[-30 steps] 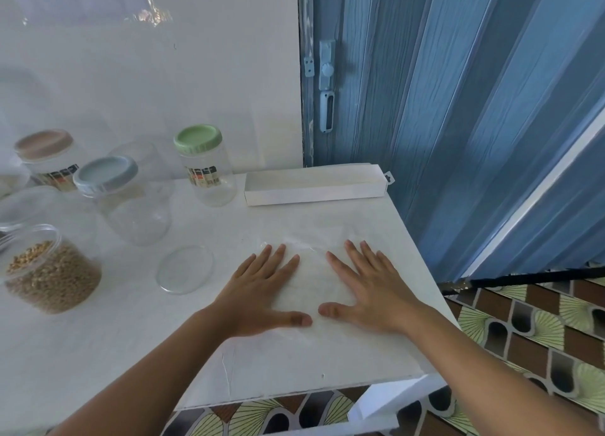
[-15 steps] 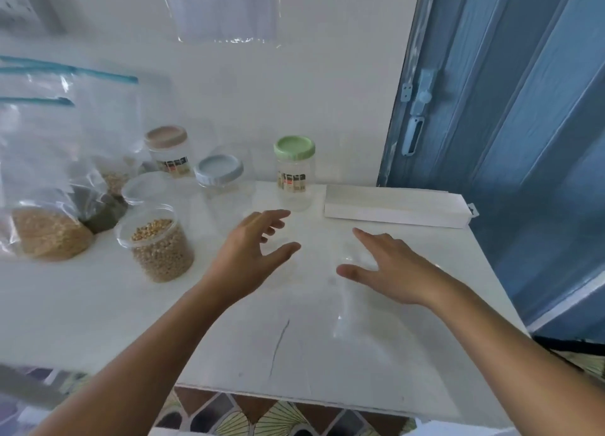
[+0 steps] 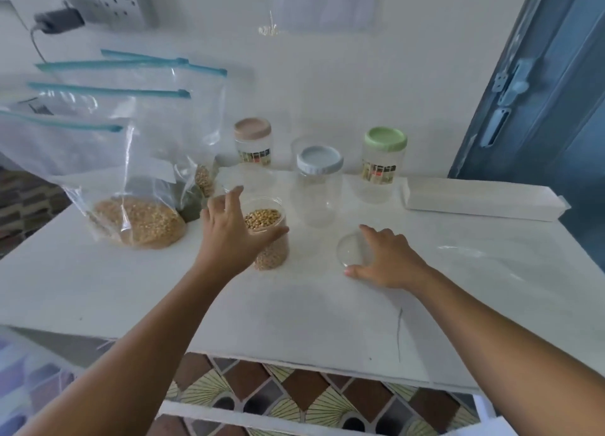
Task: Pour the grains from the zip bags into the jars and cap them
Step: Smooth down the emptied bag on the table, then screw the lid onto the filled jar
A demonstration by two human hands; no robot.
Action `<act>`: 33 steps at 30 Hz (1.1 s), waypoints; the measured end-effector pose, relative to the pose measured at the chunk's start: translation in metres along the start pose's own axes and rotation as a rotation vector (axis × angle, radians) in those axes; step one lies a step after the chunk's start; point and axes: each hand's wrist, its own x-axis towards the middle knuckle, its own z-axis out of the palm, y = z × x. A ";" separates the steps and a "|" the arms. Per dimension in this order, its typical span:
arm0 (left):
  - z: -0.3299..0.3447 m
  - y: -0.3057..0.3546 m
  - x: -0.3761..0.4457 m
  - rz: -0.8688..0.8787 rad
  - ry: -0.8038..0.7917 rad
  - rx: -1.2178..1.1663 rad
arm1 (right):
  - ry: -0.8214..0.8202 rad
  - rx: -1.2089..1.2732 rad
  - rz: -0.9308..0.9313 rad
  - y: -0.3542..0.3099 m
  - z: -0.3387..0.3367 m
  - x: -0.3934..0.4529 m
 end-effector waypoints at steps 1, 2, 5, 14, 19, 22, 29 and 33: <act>0.002 -0.005 0.002 -0.015 -0.035 -0.048 | 0.011 0.013 0.004 -0.005 0.000 -0.002; 0.004 -0.009 0.004 -0.021 -0.047 -0.107 | 0.023 0.032 0.000 -0.010 0.000 -0.004; 0.005 -0.018 0.010 -0.038 -0.036 -0.223 | 0.081 0.055 -0.048 -0.031 -0.007 -0.012; 0.006 -0.037 0.021 0.025 -0.211 -0.265 | 0.147 0.051 -0.277 -0.089 -0.047 -0.023; 0.006 -0.044 0.027 0.028 -0.368 -0.455 | 0.152 0.178 -0.352 -0.100 -0.070 -0.020; 0.010 -0.047 0.030 0.017 -0.453 -0.558 | 0.142 0.242 -0.383 -0.115 -0.074 -0.014; 0.014 -0.049 0.033 0.075 -0.476 -0.584 | 0.065 0.135 -0.399 -0.147 -0.058 0.006; 0.019 -0.057 0.034 0.077 -0.505 -0.606 | 0.032 0.176 -0.368 -0.148 -0.058 0.017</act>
